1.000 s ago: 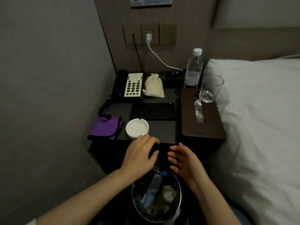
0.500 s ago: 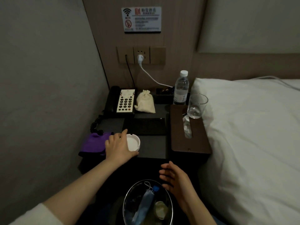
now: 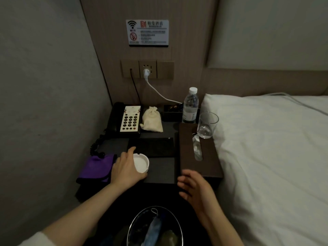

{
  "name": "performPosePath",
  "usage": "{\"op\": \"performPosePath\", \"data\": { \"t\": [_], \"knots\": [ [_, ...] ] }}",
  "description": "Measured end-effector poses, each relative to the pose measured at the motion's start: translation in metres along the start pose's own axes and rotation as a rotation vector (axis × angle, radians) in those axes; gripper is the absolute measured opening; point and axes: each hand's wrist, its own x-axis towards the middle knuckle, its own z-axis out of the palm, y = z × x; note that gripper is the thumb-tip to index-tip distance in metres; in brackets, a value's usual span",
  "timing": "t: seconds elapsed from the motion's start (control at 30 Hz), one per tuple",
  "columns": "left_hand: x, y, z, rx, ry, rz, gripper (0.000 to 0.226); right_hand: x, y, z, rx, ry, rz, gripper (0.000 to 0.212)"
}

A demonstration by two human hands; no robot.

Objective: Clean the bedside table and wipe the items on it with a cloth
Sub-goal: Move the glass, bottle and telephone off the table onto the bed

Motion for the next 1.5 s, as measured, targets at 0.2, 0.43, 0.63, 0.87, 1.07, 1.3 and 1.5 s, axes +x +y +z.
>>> {"op": "performPosePath", "data": {
  "t": [0.2, 0.43, 0.63, 0.87, 1.07, 1.3, 1.5],
  "knots": [
    [0.011, 0.065, -0.022, -0.303, 0.065, 0.109, 0.101, 0.021, -0.088, 0.009, 0.031, 0.148, -0.236, 0.010],
    [0.011, 0.136, -0.030, -0.423, 0.066, 0.217, 0.102, 0.069, -0.123, 0.005, -0.303, 0.445, -0.421, 0.058],
    [0.010, 0.163, -0.019, -0.565, 0.082, 0.217, 0.103, 0.107, -0.128, -0.002, -0.591, 0.468, -0.455, 0.090],
    [0.024, 0.175, -0.010, -0.568, 0.086, 0.237, 0.103, 0.137, -0.132, 0.001, -0.656, 0.571, -0.551, 0.079],
    [0.027, 0.176, -0.005, -0.584, 0.093, 0.227, 0.101, 0.149, -0.131, -0.001, -0.662, 0.619, -0.592, 0.079],
    [0.020, 0.183, -0.020, -0.582, 0.092, 0.237, 0.104, 0.131, -0.130, -0.007, -0.635, 0.540, -0.639, 0.071],
    [-0.004, 0.216, -0.030, -0.586, 0.094, 0.285, 0.101, 0.090, -0.165, -0.030, -0.578, 0.433, -0.697, 0.062]
  ]
}}
